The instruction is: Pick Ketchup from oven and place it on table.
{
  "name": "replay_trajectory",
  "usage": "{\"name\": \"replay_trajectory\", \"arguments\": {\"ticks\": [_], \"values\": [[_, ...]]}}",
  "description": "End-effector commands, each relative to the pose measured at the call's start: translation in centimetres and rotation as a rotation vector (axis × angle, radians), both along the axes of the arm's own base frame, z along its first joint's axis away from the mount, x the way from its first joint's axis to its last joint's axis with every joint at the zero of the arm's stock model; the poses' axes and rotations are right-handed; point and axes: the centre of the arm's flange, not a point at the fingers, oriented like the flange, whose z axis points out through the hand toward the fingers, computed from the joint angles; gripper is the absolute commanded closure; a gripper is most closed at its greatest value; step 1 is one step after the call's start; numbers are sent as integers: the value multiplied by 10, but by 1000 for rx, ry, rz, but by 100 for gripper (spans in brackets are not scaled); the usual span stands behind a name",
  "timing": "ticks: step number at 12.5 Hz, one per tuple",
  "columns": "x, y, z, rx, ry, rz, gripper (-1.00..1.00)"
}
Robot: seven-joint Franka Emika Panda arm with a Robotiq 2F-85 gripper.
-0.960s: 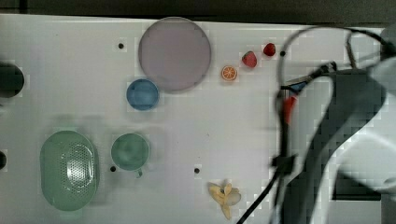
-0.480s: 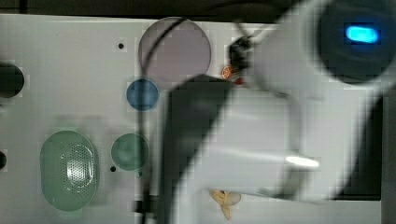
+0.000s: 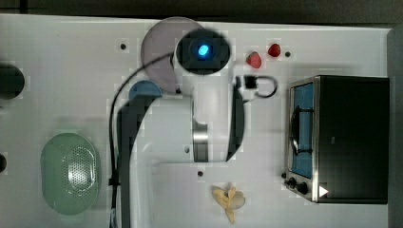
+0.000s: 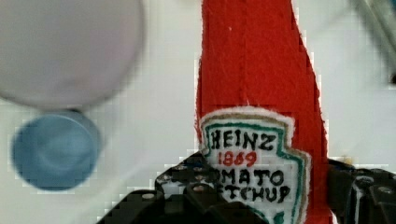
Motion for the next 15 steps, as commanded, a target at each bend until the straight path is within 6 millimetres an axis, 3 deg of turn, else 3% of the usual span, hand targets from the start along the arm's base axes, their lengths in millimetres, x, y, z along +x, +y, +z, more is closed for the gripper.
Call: {"name": "replay_trajectory", "arguments": {"ticks": [1,4,7,8,10,11,12,14,15], "values": [[-17,-28,-39,1,-21,-95,-27],[-31,-29,-106,-5,-14,-96,-27],[-34,-30,-151,-14,-13,-97,-27],[-34,-29,-163,-14,-10,-100,-33],[-37,-29,-184,-18,8,-103,-74],[-37,-29,-193,-21,2,-101,-96],[-35,-29,-196,-22,-12,-100,-100],[-30,-30,-184,-19,-32,-103,-100],[-26,-31,-169,-15,-48,-106,-100]]}}
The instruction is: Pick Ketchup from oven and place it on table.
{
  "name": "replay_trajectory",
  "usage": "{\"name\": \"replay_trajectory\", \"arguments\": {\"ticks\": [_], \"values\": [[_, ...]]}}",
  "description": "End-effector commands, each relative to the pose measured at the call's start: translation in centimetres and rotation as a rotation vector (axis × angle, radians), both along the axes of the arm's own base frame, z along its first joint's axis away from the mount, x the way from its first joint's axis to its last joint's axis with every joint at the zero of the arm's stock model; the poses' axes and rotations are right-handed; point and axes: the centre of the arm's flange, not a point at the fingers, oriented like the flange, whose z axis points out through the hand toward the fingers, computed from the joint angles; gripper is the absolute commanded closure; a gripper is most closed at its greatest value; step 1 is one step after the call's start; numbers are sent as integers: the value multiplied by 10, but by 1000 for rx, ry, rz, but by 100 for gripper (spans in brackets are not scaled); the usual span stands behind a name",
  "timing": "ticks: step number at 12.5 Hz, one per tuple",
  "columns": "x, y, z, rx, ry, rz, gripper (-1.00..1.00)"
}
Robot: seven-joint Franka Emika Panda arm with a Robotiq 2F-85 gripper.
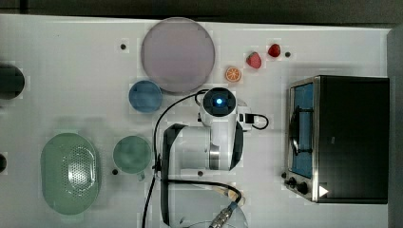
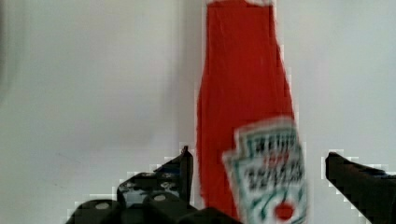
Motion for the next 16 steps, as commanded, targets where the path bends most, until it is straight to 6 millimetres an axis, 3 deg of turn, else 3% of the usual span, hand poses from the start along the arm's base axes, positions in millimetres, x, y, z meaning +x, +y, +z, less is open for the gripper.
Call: {"name": "replay_trajectory", "arguments": {"ticks": [1,4,7,9,12,16], "values": [[28,11,66,15,-102,-25,-100],[43,0,166,34,-160,-51,-100],[55,-6,284,49,-272,-56,-100],[58,-6,344,53,-326,-53,-100],[57,-4,396,53,-306,-52,-100],[32,-3,424,58,-123,-60,-100]]}}
